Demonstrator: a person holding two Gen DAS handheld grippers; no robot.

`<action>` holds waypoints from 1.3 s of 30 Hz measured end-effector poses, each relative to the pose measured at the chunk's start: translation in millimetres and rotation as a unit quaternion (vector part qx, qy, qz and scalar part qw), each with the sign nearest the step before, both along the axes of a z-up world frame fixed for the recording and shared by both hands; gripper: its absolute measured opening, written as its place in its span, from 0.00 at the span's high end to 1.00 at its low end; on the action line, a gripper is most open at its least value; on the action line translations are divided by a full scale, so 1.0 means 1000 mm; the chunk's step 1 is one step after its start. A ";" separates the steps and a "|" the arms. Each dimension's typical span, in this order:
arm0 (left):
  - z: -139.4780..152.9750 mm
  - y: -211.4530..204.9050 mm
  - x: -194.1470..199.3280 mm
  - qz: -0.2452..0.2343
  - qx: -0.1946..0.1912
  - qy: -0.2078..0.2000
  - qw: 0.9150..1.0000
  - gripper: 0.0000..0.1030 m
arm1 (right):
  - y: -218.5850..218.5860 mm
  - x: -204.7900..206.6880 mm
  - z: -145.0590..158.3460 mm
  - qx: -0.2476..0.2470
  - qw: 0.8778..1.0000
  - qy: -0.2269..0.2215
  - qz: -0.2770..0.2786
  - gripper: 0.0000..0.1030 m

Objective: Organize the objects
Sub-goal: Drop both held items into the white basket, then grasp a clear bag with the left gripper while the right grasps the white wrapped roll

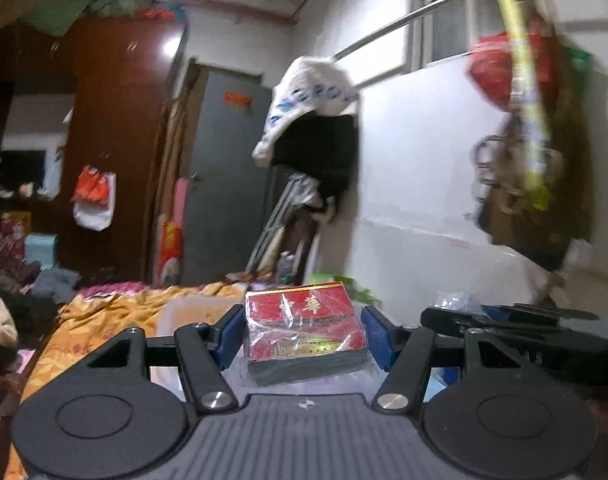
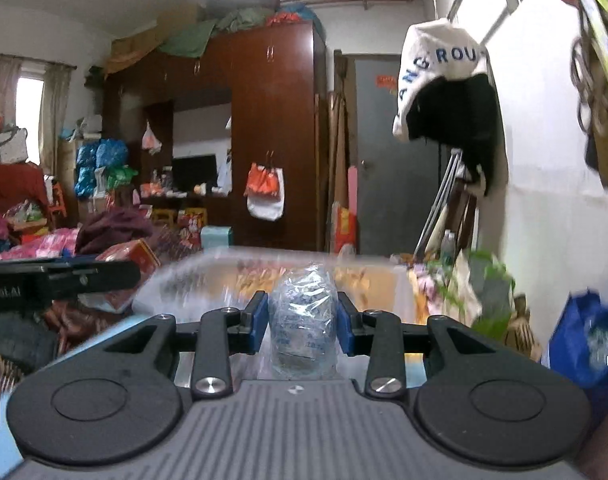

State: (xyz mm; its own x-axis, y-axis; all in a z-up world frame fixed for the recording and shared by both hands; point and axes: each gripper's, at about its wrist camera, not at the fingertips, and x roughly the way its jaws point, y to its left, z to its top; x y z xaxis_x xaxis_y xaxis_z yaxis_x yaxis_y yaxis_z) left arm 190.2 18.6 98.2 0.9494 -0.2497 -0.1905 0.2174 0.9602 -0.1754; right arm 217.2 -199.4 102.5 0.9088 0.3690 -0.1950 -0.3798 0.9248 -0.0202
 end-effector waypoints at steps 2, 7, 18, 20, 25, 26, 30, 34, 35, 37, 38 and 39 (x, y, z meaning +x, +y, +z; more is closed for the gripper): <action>0.008 0.004 0.035 0.005 -0.015 0.037 0.999 0.36 | 0.009 0.036 0.009 -0.021 0.999 0.015 -0.023 0.63; -0.002 -0.003 0.082 0.003 -0.009 0.080 0.997 0.36 | 0.010 0.094 -0.005 -0.035 0.996 0.076 -0.032 0.61; -0.025 0.005 0.011 -0.021 -0.002 0.023 1.000 0.12 | -0.027 0.028 -0.017 0.064 0.996 0.059 0.006 0.00; -0.038 0.007 -0.012 -0.023 -0.002 0.018 1.000 0.12 | -0.029 0.014 -0.034 0.062 0.994 0.085 0.015 0.00; -0.079 0.004 -0.022 -0.033 0.029 0.070 0.997 0.12 | -0.011 -0.007 -0.084 0.010 0.988 0.141 0.066 0.00; -0.086 0.002 -0.018 -0.026 0.046 0.081 0.995 0.12 | -0.005 -0.006 -0.091 -0.004 0.985 0.155 0.078 0.00; -0.105 0.015 0.004 -0.006 0.046 0.124 0.991 0.21 | 0.015 -0.003 -0.109 -0.054 0.980 0.170 0.085 0.22; -0.117 0.022 0.016 0.015 0.056 0.151 0.987 0.29 | 0.022 0.008 -0.121 -0.072 0.975 0.194 0.082 0.51; -0.119 0.023 0.019 0.021 0.061 0.159 0.985 0.32 | 0.019 0.007 -0.120 -0.066 0.976 0.190 0.083 0.51; -0.122 0.023 0.023 0.024 0.070 0.174 0.982 0.41 | 0.013 -0.001 -0.121 -0.061 0.980 0.177 0.074 0.52; -0.123 0.021 0.024 0.024 0.073 0.179 0.981 0.41 | 0.008 -0.008 -0.123 -0.053 0.981 0.173 0.071 0.52; -0.123 0.019 0.026 0.021 0.074 0.184 0.980 0.41 | 0.005 -0.008 -0.123 -0.045 0.982 0.171 0.070 0.51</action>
